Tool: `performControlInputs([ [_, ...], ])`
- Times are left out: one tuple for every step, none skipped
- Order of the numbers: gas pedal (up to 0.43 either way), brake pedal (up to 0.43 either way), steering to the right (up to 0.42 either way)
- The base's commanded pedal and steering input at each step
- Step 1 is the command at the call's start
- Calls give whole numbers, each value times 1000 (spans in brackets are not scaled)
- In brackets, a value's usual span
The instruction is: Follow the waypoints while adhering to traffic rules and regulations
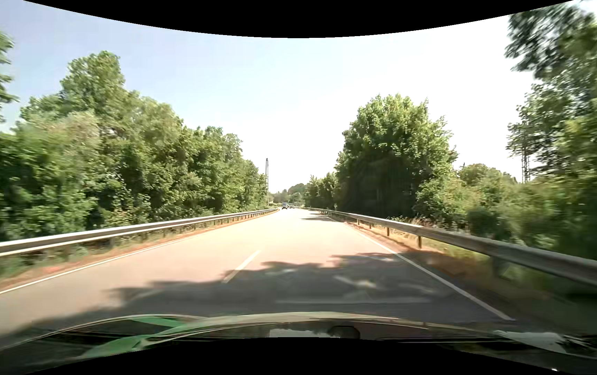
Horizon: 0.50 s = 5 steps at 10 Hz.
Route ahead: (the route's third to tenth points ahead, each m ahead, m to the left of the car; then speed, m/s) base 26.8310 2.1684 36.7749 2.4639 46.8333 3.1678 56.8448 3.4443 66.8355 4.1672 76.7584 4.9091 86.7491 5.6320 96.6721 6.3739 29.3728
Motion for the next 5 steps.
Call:
performControlInputs([
  [240,0,-8],
  [240,0,-9],
  [248,0,-9],
  [248,0,-9],
  [248,0,-10],
])
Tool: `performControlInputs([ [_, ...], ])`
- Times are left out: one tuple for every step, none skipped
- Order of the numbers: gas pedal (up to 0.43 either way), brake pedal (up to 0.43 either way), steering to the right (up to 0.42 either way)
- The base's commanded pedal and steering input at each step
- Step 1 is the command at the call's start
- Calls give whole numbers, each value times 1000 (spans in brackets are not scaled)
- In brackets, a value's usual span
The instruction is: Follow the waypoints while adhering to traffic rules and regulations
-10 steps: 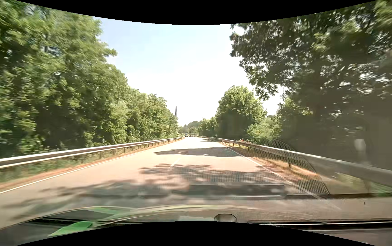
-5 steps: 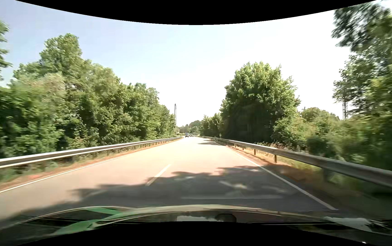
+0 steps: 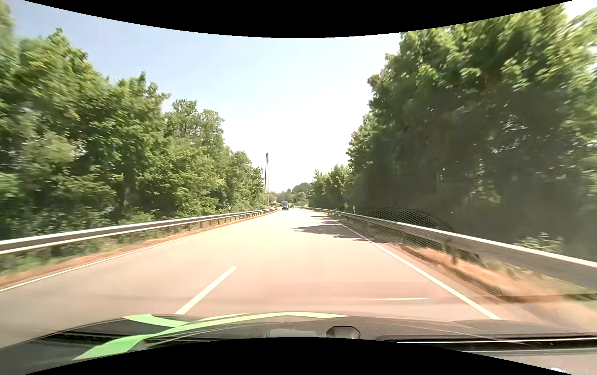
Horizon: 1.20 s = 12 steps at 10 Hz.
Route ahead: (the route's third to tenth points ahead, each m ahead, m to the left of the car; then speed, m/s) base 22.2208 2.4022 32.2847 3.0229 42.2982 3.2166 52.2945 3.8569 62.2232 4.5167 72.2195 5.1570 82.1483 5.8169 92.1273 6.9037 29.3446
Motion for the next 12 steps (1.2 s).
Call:
performControlInputs([
  [240,0,-10],
  [240,0,-10],
  [248,0,-10],
  [260,0,-10],
  [268,0,-10],
  [268,0,-10],
  [268,0,-10],
  [268,0,-10],
  [260,0,-10],
  [240,0,-10],
  [228,0,-10],
  [220,0,-10],
])
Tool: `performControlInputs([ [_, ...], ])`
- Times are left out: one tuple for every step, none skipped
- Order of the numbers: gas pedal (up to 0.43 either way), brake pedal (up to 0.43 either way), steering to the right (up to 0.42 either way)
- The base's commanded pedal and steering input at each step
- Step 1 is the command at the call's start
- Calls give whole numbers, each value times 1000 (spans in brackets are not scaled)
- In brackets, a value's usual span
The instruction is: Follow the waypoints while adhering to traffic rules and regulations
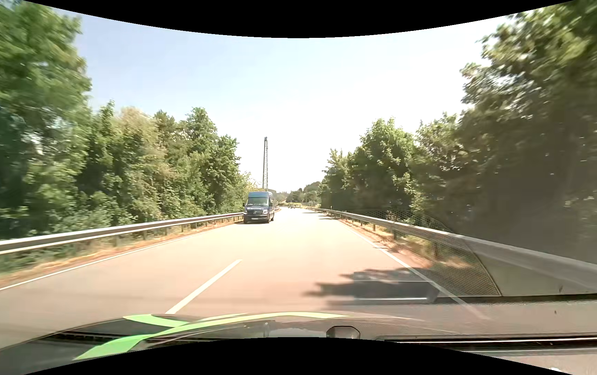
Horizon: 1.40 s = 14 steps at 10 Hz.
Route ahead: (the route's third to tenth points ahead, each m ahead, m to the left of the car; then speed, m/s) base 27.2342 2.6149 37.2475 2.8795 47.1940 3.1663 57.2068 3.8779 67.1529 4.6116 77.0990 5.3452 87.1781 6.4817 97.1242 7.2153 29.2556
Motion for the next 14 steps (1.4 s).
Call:
performControlInputs([
  [220,0,-10],
  [220,0,-9],
  [220,0,-9],
  [228,0,-9],
  [240,0,-9],
  [260,0,-9],
  [268,0,-9],
  [287,0,-9],
  [287,0,-9],
  [299,0,-9],
  [299,0,-9],
  [311,0,-9],
  [311,0,-9],
  [287,0,-9],
])
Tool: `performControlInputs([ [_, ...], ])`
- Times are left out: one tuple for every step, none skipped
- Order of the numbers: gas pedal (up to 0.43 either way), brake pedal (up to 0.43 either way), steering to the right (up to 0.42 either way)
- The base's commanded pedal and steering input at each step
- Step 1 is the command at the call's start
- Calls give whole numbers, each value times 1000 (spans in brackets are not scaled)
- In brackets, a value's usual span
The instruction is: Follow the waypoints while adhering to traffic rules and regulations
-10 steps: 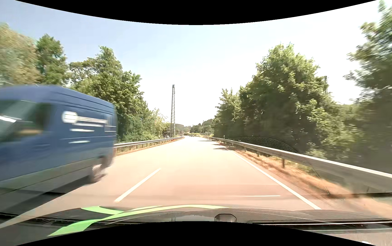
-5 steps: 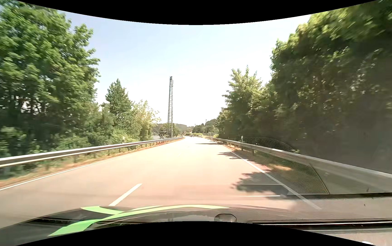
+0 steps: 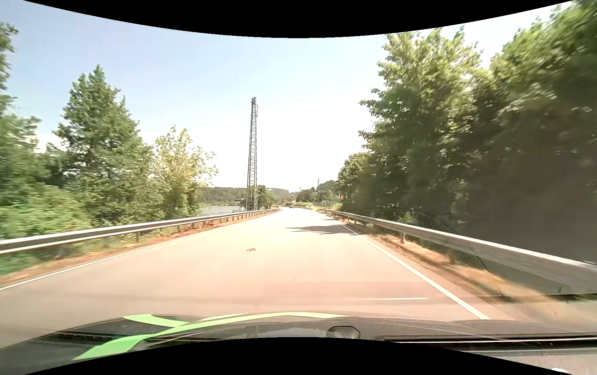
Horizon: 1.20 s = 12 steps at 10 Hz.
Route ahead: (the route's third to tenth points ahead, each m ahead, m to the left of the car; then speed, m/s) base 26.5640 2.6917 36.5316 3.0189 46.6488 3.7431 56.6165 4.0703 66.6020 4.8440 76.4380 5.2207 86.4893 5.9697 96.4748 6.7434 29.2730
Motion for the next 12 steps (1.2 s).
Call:
performControlInputs([
  [260,0,-9],
  [248,0,-9],
  [248,0,-9],
  [260,0,-9],
  [260,0,-9],
  [280,0,-8],
  [287,0,-8],
  [287,0,-8],
  [287,0,-8],
  [299,0,-8],
  [299,0,-8],
  [299,0,-8],
])
